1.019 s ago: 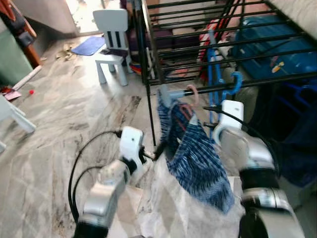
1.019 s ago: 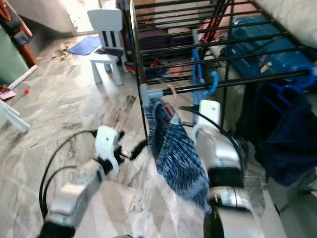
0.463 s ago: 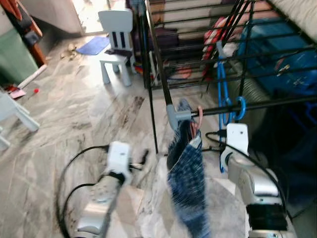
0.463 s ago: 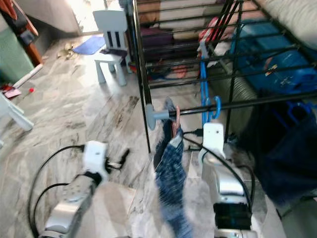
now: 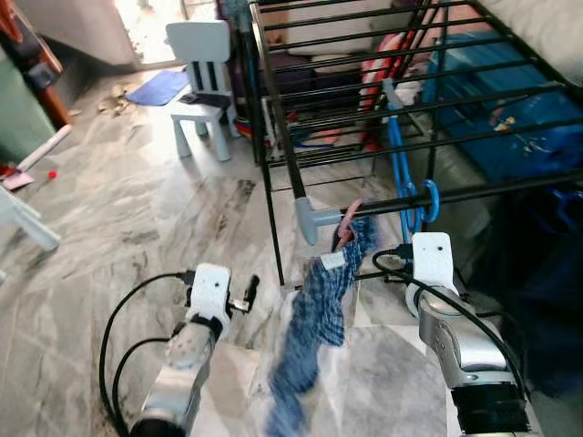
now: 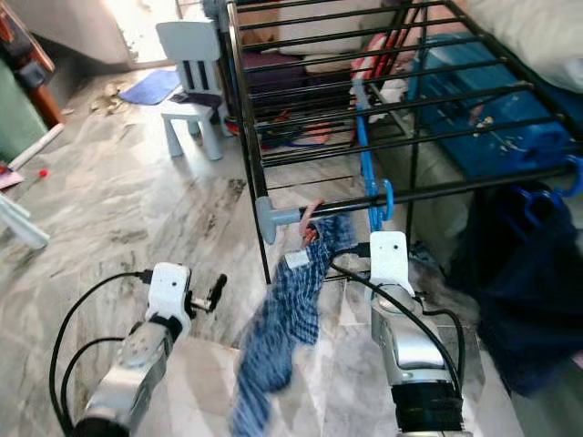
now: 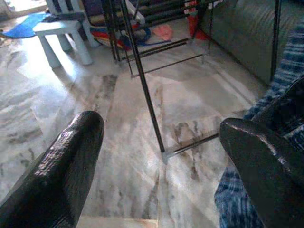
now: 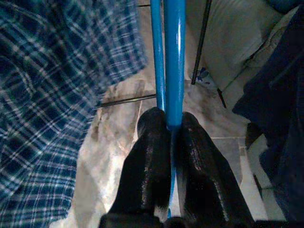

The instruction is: Hang hanger

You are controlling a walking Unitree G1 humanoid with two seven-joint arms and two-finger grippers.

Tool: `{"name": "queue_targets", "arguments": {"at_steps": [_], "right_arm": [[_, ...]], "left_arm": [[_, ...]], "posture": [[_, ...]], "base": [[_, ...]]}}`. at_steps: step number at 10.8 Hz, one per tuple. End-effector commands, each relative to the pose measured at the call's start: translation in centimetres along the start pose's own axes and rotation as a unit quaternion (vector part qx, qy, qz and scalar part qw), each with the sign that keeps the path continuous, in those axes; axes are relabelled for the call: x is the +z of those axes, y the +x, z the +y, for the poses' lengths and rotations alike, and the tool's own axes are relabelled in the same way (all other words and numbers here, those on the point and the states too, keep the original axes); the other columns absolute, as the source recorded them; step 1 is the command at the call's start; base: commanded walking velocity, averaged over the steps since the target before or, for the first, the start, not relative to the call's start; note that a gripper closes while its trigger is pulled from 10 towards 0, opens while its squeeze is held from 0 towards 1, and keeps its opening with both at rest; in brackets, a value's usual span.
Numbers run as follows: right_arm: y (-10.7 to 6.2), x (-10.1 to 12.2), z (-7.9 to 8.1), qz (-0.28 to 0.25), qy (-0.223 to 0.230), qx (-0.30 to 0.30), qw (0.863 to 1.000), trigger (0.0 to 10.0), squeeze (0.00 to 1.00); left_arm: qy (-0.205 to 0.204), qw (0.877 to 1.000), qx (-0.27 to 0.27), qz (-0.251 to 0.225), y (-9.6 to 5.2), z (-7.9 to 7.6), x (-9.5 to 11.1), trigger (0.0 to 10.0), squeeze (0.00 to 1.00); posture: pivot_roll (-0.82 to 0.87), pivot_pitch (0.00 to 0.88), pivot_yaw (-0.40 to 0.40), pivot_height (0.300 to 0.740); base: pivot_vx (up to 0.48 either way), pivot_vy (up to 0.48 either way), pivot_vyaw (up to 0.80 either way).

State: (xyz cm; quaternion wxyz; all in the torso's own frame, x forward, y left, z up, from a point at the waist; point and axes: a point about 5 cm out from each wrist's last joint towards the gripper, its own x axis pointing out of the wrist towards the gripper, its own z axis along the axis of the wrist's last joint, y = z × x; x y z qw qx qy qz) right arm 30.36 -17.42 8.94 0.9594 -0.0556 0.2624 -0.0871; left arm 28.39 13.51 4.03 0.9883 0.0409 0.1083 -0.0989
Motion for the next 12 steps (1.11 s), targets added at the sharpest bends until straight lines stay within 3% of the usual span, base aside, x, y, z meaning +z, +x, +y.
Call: {"name": "queue_targets", "arguments": {"at_steps": [1, 2, 3, 4, 5, 6, 7, 8, 9, 10, 11, 12], "right_arm": [[0.2, -0.9, -0.8, 0.016, 0.012, -0.018, 1.0, 10.0, 0.0], [0.5, -2.1, -1.4, 0.035, 0.019, -0.026, 0.999, 10.0, 0.0], [0.5, -1.8, -1.5, 0.024, 0.018, -0.028, 0.999, 10.0, 0.0], [0.3, 2.1, -0.8, -0.083, 0.019, -0.001, 0.996, 10.0, 0.0], [-0.1, 4.0, -0.7, -0.148, 0.006, 0.001, 0.989, 10.0, 0.0], [-0.1, 4.2, -0.3, -0.174, 0.001, 0.012, 0.985, 10.0, 0.0], [0.5, 1.8, -0.1, -0.128, -0.003, 0.015, 0.992, 10.0, 0.0], [1.1, -1.5, 0.0, -0.043, -0.009, 0.008, 0.999, 10.0, 0.0], [1.2, -3.1, 0.4, -0.002, 0.002, 0.025, 1.0, 10.0, 0.0], [1.5, -5.5, 0.9, 0.088, 0.025, 0.037, 0.995, 10.0, 0.0], [1.6, -5.4, 1.0, 0.087, 0.021, 0.045, 0.995, 10.0, 0.0], [2.1, -2.3, 0.2, -0.012, -0.016, 0.012, 1.0, 10.0, 0.0]], "left_arm": [[0.006, 1.0, 0.009, 0.001, 0.1, 0.4, -0.1, 10.0, 0.0], [0.001, 1.0, 0.001, -0.007, 1.1, 0.2, 0.7, 10.0, 0.0], [0.001, 1.0, -0.002, -0.011, 1.3, 0.2, 0.9, 10.0, 0.0], [-0.002, 1.0, 0.0, -0.021, 1.9, 0.5, 1.5, 10.0, 0.0], [-0.002, 1.0, 0.002, -0.023, 2.0, 0.6, 1.5, 10.0, 0.0], [-0.002, 1.0, 0.003, -0.024, 2.0, 0.6, 1.4, 10.0, 0.0], [-0.003, 1.0, 0.004, -0.024, 2.0, 0.7, 1.2, 10.0, 0.0], [-0.009, 1.0, 0.007, -0.018, 1.9, 0.8, 0.9, 10.0, 0.0], [-0.012, 1.0, 0.005, -0.015, 2.0, 0.8, 0.8, 10.0, 0.0], [-0.013, 1.0, -0.004, -0.012, 2.0, 0.4, 0.6, 10.0, 0.0], [-0.015, 1.0, -0.009, -0.012, 2.0, 0.1, 0.6, 10.0, 0.0], [-0.017, 1.0, -0.016, -0.015, 2.2, -0.2, 0.8, 10.0, 0.0]], "posture": [[-0.18, 0.049, 0.114, 0.74], [-0.19, 0.045, 0.13, 0.74], [-0.19, 0.04, 0.134, 0.74], [-0.18, 0.033, 0.137, 0.74], [-0.18, 0.029, 0.138, 0.74], [-0.17, 0.025, 0.136, 0.74], [-0.17, 0.024, 0.135, 0.74], [-0.17, 0.021, 0.135, 0.74], [-0.16, 0.021, 0.135, 0.74], [-0.17, 0.022, 0.139, 0.74], [-0.17, 0.021, 0.141, 0.74], [-0.17, 0.022, 0.145, 0.74]], "base": [[0.0, 0.0, 0.0], [0.0, 0.0, 0.0], [0.0, 0.0, 0.0], [0.0, 0.0, 0.0], [0.0, 0.0, 0.0], [0.0, 0.0, 0.0], [0.0, 0.0, 0.0], [0.0, 0.0, 0.0], [0.0, 0.0, 0.0], [0.0, 0.0, 0.0], [0.0, 0.0, 0.0], [0.0, 0.0, 0.0]]}}
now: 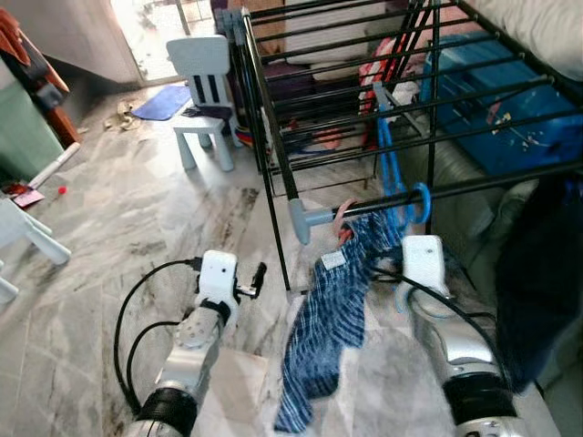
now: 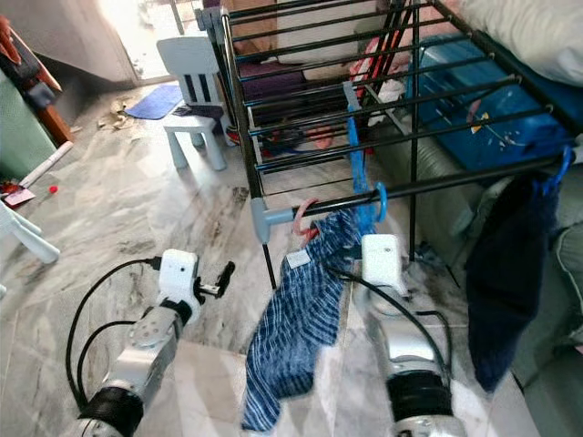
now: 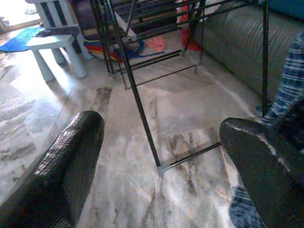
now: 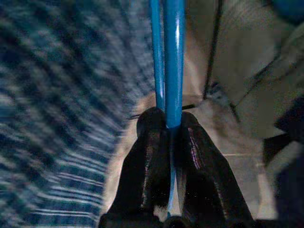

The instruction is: Hang hanger

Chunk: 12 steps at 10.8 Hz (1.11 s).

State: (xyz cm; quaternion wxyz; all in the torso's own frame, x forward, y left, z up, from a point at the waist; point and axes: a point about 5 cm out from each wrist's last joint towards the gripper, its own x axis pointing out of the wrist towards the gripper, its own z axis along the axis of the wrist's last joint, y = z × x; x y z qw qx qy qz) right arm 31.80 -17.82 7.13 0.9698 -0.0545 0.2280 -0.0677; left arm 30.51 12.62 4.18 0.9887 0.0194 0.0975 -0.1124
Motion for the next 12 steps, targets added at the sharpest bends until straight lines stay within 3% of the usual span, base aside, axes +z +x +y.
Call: {"name": "queue_targets", "arguments": {"at_steps": [1, 2, 3, 4, 7, 10, 12], "right_arm": [[0.2, 0.3, -0.1, 0.001, 0.017, -0.011, 1.0, 10.0, 0.0], [0.4, 2.7, -0.4, -0.028, 0.026, -0.02, 0.999, 10.0, 0.0], [0.1, 3.0, -0.4, -0.039, 0.017, -0.02, 0.999, 10.0, 0.0], [-1.0, 1.4, -0.4, -0.031, 0.0, -0.013, 0.999, 10.0, 0.0], [-3.8, -3.4, -1.0, 0.011, 0.008, -0.029, 0.999, 10.0, 0.0], [-5.6, -4.4, -0.9, 0.016, 0.008, -0.03, 0.999, 10.0, 0.0], [-5.5, -4.5, -1.2, 0.024, 0.003, -0.033, 0.999, 10.0, 0.0]], "left_arm": [[0.0, 1.0, -0.002, -0.002, 0.2, 0.1, 0.2, 10.0, 0.0], [-0.001, 1.0, -0.007, -0.005, 0.2, 0.0, 0.3, 10.0, 0.0], [-0.002, 1.0, -0.006, -0.005, 0.2, 0.0, 0.3, 10.0, 0.0], [-0.002, 1.0, -0.006, -0.001, 0.0, 0.1, 0.0, 10.0, 0.0], [-0.002, 1.0, -0.023, 0.004, 0.4, -0.5, 0.0, 10.0, 0.0], [-0.002, 1.0, -0.031, 0.004, 1.0, -0.9, 0.4, 10.0, 0.0], [-0.005, 0.999, -0.034, 0.007, 1.0, -1.3, 0.1, 10.0, 0.0]], "posture": [[-0.18, 0.024, 0.148, 0.74], [-0.17, 0.027, 0.145, 0.74], [-0.17, 0.029, 0.144, 0.74], [-0.18, 0.033, 0.145, 0.74], [-0.23, 0.04, 0.163, 0.74], [-0.27, 0.041, 0.165, 0.74], [-0.27, 0.037, 0.161, 0.74]], "base": [[0.0, 0.0, 0.0], [0.0, 0.0, 0.0], [0.0, 0.0, 0.0], [0.0, 0.0, 0.0], [0.0, 0.0, 0.0], [0.0, 0.0, 0.0], [0.0, 0.0, 0.0]]}}
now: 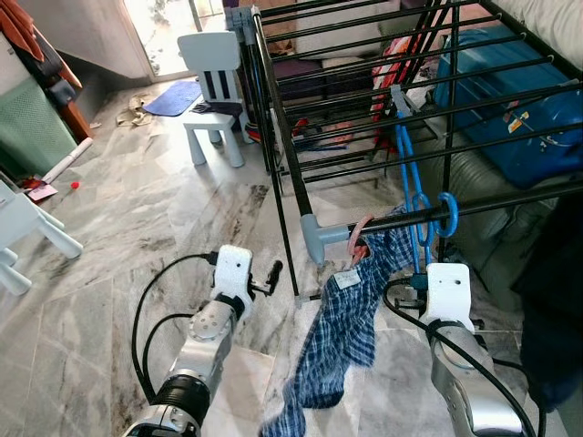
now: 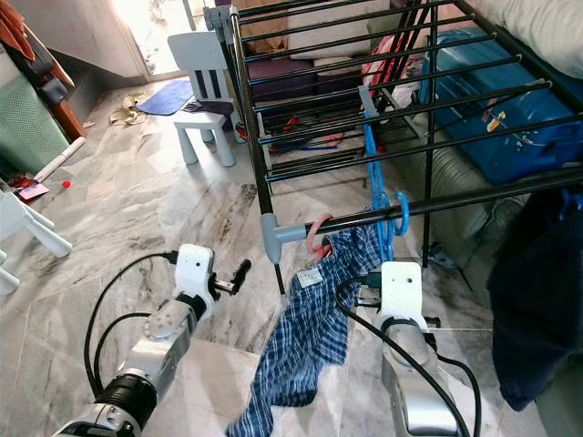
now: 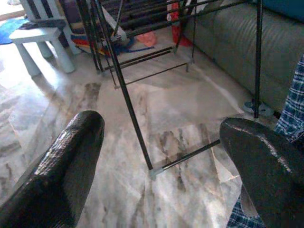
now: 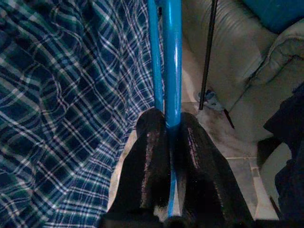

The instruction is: Hang hanger

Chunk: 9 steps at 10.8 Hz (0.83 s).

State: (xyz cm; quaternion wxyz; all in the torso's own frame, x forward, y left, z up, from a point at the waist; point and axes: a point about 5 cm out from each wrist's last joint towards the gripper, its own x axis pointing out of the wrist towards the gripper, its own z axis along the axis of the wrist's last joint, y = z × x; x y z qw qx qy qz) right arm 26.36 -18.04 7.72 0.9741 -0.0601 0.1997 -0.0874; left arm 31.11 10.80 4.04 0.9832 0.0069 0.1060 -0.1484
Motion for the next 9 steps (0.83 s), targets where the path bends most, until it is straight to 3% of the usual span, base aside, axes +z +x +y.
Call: {"name": "queue_targets", "arguments": {"at_steps": [1, 4, 5, 6, 7, 9], "right_arm": [[0.2, -1.4, -0.5, 0.048, 0.008, -0.016, 0.999, 10.0, 0.0], [2.2, 4.7, 0.0, 0.026, 0.058, 0.005, 0.998, 10.0, 0.0], [2.2, 4.9, 0.0, 0.027, 0.061, 0.006, 0.998, 10.0, 0.0], [2.2, 7.3, 0.3, 0.0, 0.08, 0.018, 0.997, 10.0, 0.0], [1.9, 9.9, 0.6, -0.049, 0.072, 0.028, 0.996, 10.0, 0.0], [1.3, 12.0, 1.1, -0.04, 0.097, 0.041, 0.994, 10.0, 0.0]], "left_arm": [[0.003, 1.0, 0.002, 0.001, 0.0, 0.2, 0.0, 10.0, 0.0], [0.001, 1.0, 0.007, 0.002, 0.1, 0.5, 0.1, 10.0, 0.0], [0.001, 1.0, 0.008, 0.002, 0.1, 0.5, 0.1, 10.0, 0.0], [-0.002, 1.0, 0.011, 0.003, 0.1, 0.6, 0.0, 10.0, 0.0], [-0.003, 1.0, 0.01, 0.004, 0.0, 0.6, -0.1, 10.0, 0.0], [-0.003, 1.0, 0.005, 0.008, 0.0, 0.4, -0.2, 10.0, 0.0]], "posture": [[-0.27, 0.035, 0.16, 0.74], [-0.24, 0.022, 0.154, 0.74], [-0.24, 0.022, 0.154, 0.74], [-0.24, 0.02, 0.153, 0.74], [-0.23, 0.019, 0.155, 0.74], [-0.23, 0.02, 0.157, 0.74]], "base": [[0.0, 0.0, 0.0], [0.0, 0.0, 0.0], [0.0, 0.0, 0.0], [0.0, 0.0, 0.0], [0.0, 0.0, 0.0], [0.0, 0.0, 0.0]]}}
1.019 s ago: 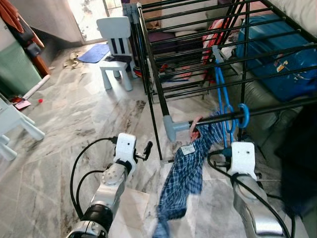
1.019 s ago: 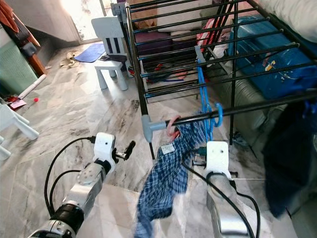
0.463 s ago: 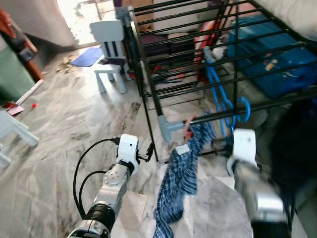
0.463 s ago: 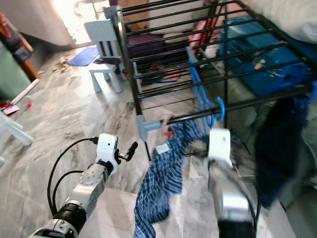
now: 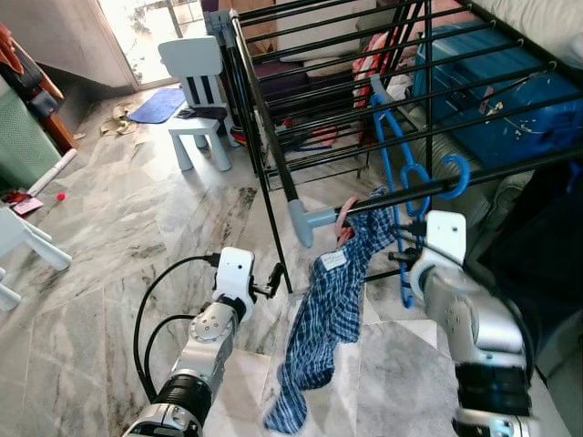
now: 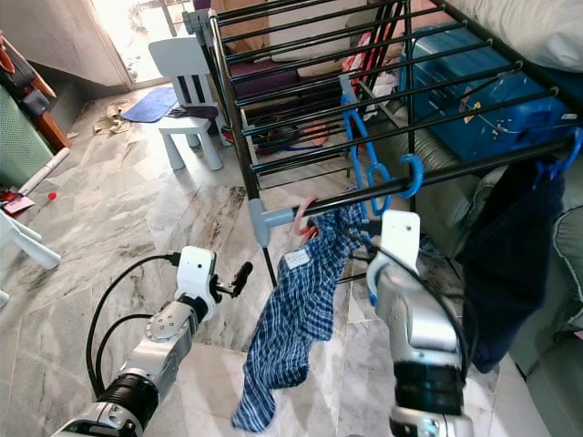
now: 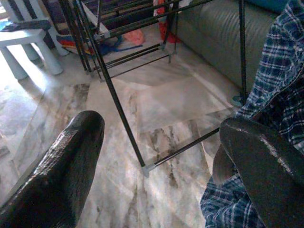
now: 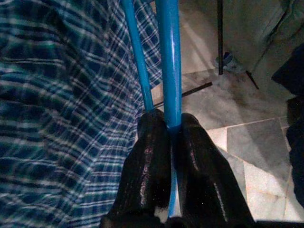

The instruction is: Hang hanger

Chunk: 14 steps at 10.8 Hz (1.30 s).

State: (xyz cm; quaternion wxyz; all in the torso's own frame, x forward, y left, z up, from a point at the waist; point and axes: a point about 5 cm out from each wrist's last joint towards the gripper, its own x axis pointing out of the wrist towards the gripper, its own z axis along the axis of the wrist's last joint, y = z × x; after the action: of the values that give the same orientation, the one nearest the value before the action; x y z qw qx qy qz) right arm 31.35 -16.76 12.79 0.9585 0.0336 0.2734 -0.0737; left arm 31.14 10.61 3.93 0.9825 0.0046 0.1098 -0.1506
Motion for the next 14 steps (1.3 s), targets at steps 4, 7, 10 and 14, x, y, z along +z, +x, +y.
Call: {"name": "queue_targets", "arguments": {"at_steps": [4, 7, 10, 14], "right_arm": [[-2.0, 3.7, 1.3, 0.043, 0.055, -0.012, 0.997, 10.0, 0.0], [-0.3, 0.3, -0.4, 0.118, 0.079, -0.052, 0.989, 10.0, 0.0], [0.9, -3.3, -1.5, 0.184, 0.077, -0.078, 0.977, 10.0, 0.0], [1.7, -7.3, -2.8, 0.203, 0.048, -0.107, 0.972, 10.0, 0.0]], "left_arm": [[-0.007, 1.0, -0.001, 0.018, -0.1, 0.2, -0.5, 10.0, 0.0], [-0.017, 1.0, -0.002, 0.025, -0.1, -0.2, -0.8, 10.0, 0.0], [-0.023, 0.999, -0.002, 0.028, -0.1, -0.4, -0.9, 10.0, 0.0], [-0.025, 0.999, 0.0, 0.037, -0.2, -0.2, -1.2, 10.0, 0.0]], "posture": [[-0.24, 0.024, 0.153, 0.74], [-0.24, 0.027, 0.14, 0.74], [-0.24, 0.026, 0.136, 0.74], [-0.24, 0.029, 0.141, 0.74]], "base": [[0.0, 0.0, 0.0], [0.0, 0.0, 0.0], [0.0, 0.0, 0.0], [0.0, 0.0, 0.0]]}}
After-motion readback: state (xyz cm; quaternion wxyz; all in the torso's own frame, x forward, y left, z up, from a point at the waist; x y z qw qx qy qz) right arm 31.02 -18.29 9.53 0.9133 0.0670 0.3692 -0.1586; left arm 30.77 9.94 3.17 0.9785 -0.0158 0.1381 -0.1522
